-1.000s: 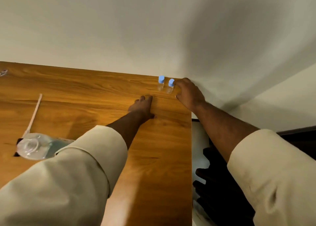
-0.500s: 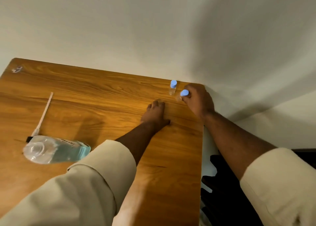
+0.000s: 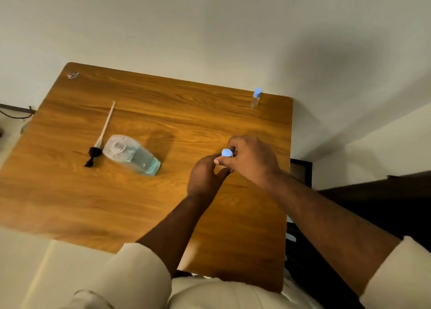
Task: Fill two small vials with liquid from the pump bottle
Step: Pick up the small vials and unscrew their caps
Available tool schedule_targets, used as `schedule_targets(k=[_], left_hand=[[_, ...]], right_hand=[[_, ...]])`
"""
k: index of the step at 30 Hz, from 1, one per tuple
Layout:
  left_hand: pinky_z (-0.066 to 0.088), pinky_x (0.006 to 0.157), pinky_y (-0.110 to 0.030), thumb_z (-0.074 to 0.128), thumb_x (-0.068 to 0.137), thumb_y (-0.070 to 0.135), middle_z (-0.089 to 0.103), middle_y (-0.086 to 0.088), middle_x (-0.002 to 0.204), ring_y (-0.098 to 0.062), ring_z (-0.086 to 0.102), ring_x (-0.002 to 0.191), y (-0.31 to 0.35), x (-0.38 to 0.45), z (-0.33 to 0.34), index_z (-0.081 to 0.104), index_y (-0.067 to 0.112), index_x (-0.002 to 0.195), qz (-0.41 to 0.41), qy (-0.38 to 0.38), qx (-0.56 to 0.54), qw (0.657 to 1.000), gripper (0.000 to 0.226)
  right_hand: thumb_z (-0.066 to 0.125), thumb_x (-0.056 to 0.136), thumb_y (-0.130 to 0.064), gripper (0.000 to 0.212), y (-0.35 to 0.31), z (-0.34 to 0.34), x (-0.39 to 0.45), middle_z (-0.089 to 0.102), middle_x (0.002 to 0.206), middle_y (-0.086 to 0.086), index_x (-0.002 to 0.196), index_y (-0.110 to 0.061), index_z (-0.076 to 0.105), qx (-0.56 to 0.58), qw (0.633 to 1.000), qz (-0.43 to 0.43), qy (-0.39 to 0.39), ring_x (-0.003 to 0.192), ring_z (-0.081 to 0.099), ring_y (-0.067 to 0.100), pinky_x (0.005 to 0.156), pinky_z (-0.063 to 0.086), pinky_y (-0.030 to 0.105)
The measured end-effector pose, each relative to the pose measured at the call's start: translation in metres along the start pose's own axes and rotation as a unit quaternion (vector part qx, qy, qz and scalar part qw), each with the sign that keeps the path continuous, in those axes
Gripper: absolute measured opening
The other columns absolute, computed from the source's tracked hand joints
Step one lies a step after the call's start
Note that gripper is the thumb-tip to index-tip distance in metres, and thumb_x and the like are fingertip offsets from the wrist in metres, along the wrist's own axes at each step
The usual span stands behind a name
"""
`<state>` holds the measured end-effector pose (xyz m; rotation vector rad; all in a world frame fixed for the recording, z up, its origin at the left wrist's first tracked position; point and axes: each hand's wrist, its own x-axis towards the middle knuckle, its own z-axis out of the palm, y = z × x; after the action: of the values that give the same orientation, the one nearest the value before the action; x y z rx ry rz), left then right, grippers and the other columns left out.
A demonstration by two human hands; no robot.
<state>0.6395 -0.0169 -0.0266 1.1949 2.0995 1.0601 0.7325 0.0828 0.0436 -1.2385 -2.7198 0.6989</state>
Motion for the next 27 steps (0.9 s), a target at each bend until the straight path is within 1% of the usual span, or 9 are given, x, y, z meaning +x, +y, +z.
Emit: schedule_targets(k=[7, 11, 14, 16, 18, 20, 23, 25, 27], left_hand=[[0.038, 0.074, -0.021, 0.077, 0.079, 0.022, 0.072, -0.004, 0.098, -0.016, 0.061, 0.092, -0.029, -0.022, -0.055, 0.071, 0.013, 0.105, 0.075, -0.079, 0.033, 0.993, 0.029], [0.029, 0.064, -0.012, 0.081, 0.074, 0.013, 0.071, -0.006, 0.085, -0.015, 0.057, 0.076, -0.046, -0.043, -0.073, 0.071, 0.008, 0.09, 0.121, -0.113, 0.045, 0.985, 0.019], [0.03, 0.067, -0.019, 0.078, 0.078, 0.017, 0.07, -0.007, 0.089, -0.02, 0.058, 0.082, -0.061, -0.046, -0.09, 0.07, 0.009, 0.094, 0.135, -0.148, 0.069, 0.977, 0.019], [0.037, 0.073, -0.026, 0.074, 0.082, 0.021, 0.07, -0.008, 0.095, -0.025, 0.059, 0.092, -0.067, -0.044, -0.097, 0.069, 0.01, 0.101, 0.151, -0.17, 0.091, 0.97, 0.023], [0.041, 0.078, -0.029, 0.073, 0.082, 0.025, 0.069, -0.009, 0.1, -0.026, 0.059, 0.097, -0.068, -0.042, -0.101, 0.068, 0.01, 0.107, 0.163, -0.154, 0.105, 0.969, 0.03], [0.042, 0.078, -0.029, 0.075, 0.081, 0.028, 0.069, -0.011, 0.101, -0.026, 0.06, 0.097, -0.066, -0.041, -0.105, 0.067, 0.009, 0.111, 0.162, -0.118, 0.104, 0.974, 0.036], [0.04, 0.073, -0.026, 0.078, 0.078, 0.026, 0.07, -0.01, 0.094, -0.025, 0.062, 0.09, -0.064, -0.036, -0.111, 0.069, 0.006, 0.101, 0.179, -0.086, 0.083, 0.976, 0.032], [0.043, 0.069, -0.025, 0.079, 0.076, 0.027, 0.068, -0.004, 0.087, -0.021, 0.06, 0.084, -0.061, -0.034, -0.116, 0.069, 0.009, 0.095, 0.177, -0.095, 0.058, 0.978, 0.028], [0.045, 0.065, -0.027, 0.081, 0.074, 0.029, 0.063, 0.004, 0.081, -0.016, 0.057, 0.077, -0.059, -0.032, -0.119, 0.069, 0.011, 0.091, 0.179, -0.112, 0.034, 0.977, 0.028]], right_hand=[[0.066, 0.083, -0.043, 0.029, -0.045, 0.008, -0.019, 0.062, 0.081, 0.001, 0.083, -0.013, 0.063, -0.053, 0.994, -0.075, -0.056, 0.074, 0.055, 0.018, 0.059, 0.038, 0.029], [0.056, 0.09, -0.041, 0.033, -0.064, 0.023, -0.039, 0.064, 0.094, 0.006, 0.098, -0.01, 0.066, -0.115, 0.979, -0.12, -0.114, 0.084, 0.058, 0.021, 0.068, 0.046, 0.034], [0.051, 0.091, -0.048, 0.04, -0.076, 0.032, -0.046, 0.066, 0.095, 0.004, 0.101, -0.013, 0.067, -0.143, 0.974, -0.118, -0.127, 0.083, 0.059, 0.021, 0.07, 0.05, 0.036], [0.046, 0.083, -0.066, 0.055, -0.085, 0.034, -0.047, 0.066, 0.082, 0.001, 0.087, -0.017, 0.068, -0.148, 0.98, -0.071, -0.111, 0.072, 0.058, 0.018, 0.06, 0.047, 0.033], [0.033, 0.077, -0.081, 0.072, -0.097, 0.037, -0.048, 0.058, 0.066, -0.003, 0.072, -0.015, 0.062, -0.166, 0.983, -0.013, -0.071, 0.061, 0.053, 0.016, 0.054, 0.04, 0.029], [0.025, 0.085, -0.074, 0.067, -0.11, 0.044, -0.049, 0.05, 0.061, -0.003, 0.068, -0.017, 0.055, -0.185, 0.982, 0.036, -0.016, 0.057, 0.048, 0.017, 0.054, 0.037, 0.029], [0.03, 0.094, -0.059, 0.055, -0.124, 0.054, -0.051, 0.045, 0.058, -0.002, 0.068, -0.019, 0.057, -0.196, 0.975, 0.068, 0.078, 0.053, 0.048, 0.019, 0.05, 0.034, 0.027], [0.033, 0.096, -0.053, 0.053, -0.126, 0.052, -0.053, 0.049, 0.059, -0.001, 0.07, -0.017, 0.06, -0.204, 0.973, 0.036, 0.098, 0.054, 0.055, 0.02, 0.048, 0.033, 0.026], [0.039, 0.096, -0.049, 0.05, -0.123, 0.048, -0.055, 0.059, 0.063, 0.003, 0.071, -0.014, 0.064, -0.226, 0.967, -0.034, 0.114, 0.057, 0.059, 0.022, 0.047, 0.033, 0.025]])
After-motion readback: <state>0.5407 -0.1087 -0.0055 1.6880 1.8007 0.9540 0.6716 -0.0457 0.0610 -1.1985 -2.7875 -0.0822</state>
